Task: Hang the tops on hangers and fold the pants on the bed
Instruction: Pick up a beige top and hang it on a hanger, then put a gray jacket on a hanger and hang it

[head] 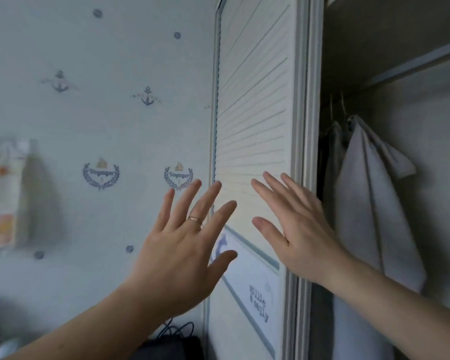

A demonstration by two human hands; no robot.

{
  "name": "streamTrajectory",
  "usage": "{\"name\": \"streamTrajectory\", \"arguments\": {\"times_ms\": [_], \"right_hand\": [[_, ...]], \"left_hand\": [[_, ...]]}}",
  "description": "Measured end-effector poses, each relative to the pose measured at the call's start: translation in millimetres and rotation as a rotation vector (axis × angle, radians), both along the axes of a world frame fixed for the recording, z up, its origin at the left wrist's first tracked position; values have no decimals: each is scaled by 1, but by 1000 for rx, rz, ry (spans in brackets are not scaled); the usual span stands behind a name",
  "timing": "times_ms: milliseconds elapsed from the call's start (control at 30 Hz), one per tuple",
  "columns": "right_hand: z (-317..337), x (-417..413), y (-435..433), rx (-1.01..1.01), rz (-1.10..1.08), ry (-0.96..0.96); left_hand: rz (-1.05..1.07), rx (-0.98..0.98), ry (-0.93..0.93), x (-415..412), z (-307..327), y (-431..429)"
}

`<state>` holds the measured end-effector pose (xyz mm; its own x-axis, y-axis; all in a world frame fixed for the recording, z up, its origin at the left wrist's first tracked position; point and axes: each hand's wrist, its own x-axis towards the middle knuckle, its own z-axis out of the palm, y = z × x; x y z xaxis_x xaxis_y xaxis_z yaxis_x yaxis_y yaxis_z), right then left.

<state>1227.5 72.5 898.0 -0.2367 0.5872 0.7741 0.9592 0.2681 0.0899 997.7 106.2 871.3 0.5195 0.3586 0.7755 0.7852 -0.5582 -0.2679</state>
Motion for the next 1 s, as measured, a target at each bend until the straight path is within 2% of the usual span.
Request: {"name": "streamTrajectory", "arguments": {"times_ms": [233,400,500,733,1000], "right_hand": [[-92,-177,-46,-237,272,-123],[-165,-299,-76,-329,422,-254],[-207,-376,-93,-401,561,-260],[-303,-544,-137,-728,859,-355],[-404,-710,-175,-1010,1128,-481]], "left_hand": [[282,-289,-166,-189,-115,-59],[452,-470,-300,-323,-202,-139],[564,-572,-348,-387,-252,-196],[958,-805,-524,-496,-357,-327],[1368,-941,-743,-575,-442,-433]]}}
